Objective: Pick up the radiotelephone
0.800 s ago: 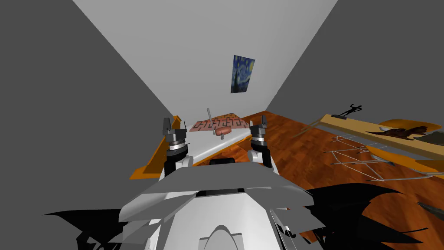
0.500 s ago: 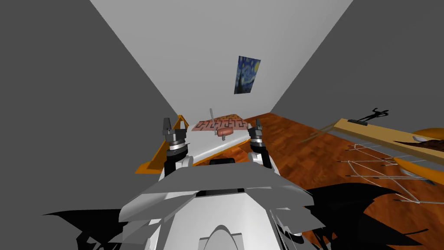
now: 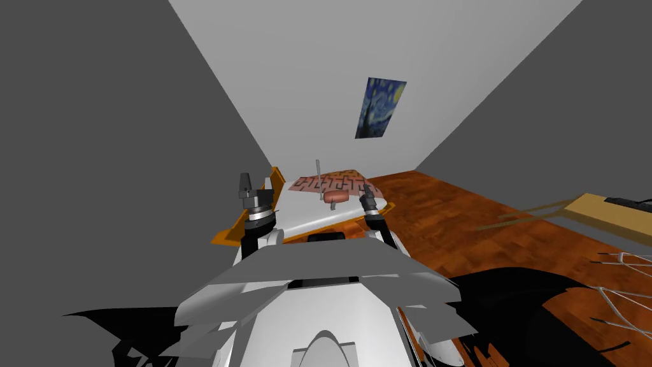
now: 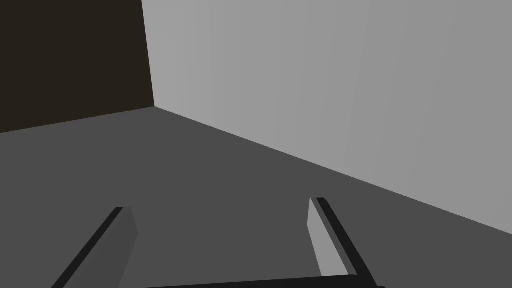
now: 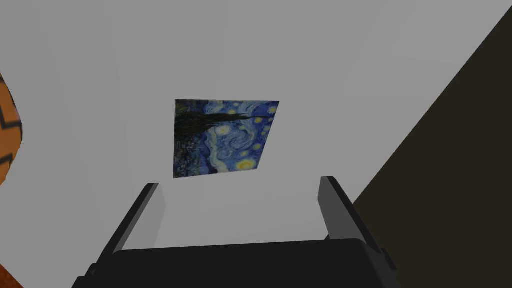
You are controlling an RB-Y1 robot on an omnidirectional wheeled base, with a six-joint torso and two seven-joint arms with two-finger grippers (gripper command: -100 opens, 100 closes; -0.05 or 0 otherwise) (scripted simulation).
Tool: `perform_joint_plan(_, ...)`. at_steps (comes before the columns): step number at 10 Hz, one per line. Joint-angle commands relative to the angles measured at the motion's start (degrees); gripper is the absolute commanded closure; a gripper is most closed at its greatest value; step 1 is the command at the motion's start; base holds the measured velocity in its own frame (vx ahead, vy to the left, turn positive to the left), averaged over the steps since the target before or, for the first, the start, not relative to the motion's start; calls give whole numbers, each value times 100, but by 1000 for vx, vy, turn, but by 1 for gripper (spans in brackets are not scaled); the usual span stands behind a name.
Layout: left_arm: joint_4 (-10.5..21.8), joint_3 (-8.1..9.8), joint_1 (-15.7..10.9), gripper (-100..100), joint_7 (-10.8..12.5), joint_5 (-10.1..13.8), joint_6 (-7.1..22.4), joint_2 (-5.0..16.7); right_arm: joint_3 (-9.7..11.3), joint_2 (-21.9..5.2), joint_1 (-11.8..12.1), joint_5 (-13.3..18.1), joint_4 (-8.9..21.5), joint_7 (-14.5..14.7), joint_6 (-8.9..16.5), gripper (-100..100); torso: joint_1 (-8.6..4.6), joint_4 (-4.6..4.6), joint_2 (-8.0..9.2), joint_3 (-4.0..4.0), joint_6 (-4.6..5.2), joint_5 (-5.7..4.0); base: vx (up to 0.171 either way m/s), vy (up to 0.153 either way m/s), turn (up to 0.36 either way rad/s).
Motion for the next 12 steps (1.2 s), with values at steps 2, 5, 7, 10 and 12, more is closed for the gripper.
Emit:
perform_joint_plan(2, 0, -1, -1, 0, 0, 0, 0, 0, 145, -407, 228, 111, 380, 238, 124, -100, 5, 2, 7, 5, -5, 1, 78, -9, 285)
perform_joint_plan(5, 0, -1, -1, 0, 0, 0, 0, 0, 241, -584, 335, 178, 585, 378, 188, -100, 9, 1, 1, 1, -6, 1, 76, -15, 193)
perform_joint_plan(7, 0, -1, -1, 0, 0, 0, 0, 0, 344, -767, 441, 247, 782, 524, 253, -100, 9, 2, 7, 5, -4, 2, 65, -9, 212)
perform_joint_plan(10, 0, -1, -1, 0, 0, 0, 0, 0, 568, -1144, 648, 386, 1192, 831, 385, -100, 9, 0, -7, -3, -5, 2, 92, -11, 309)
perform_joint_plan(12, 0, -1, -1, 0, 0, 0, 0, 0, 814, -1525, 838, 524, 1552, 1153, 517, -100, 10, 1, 2, 1, -4, 3, 94, -14, 418)
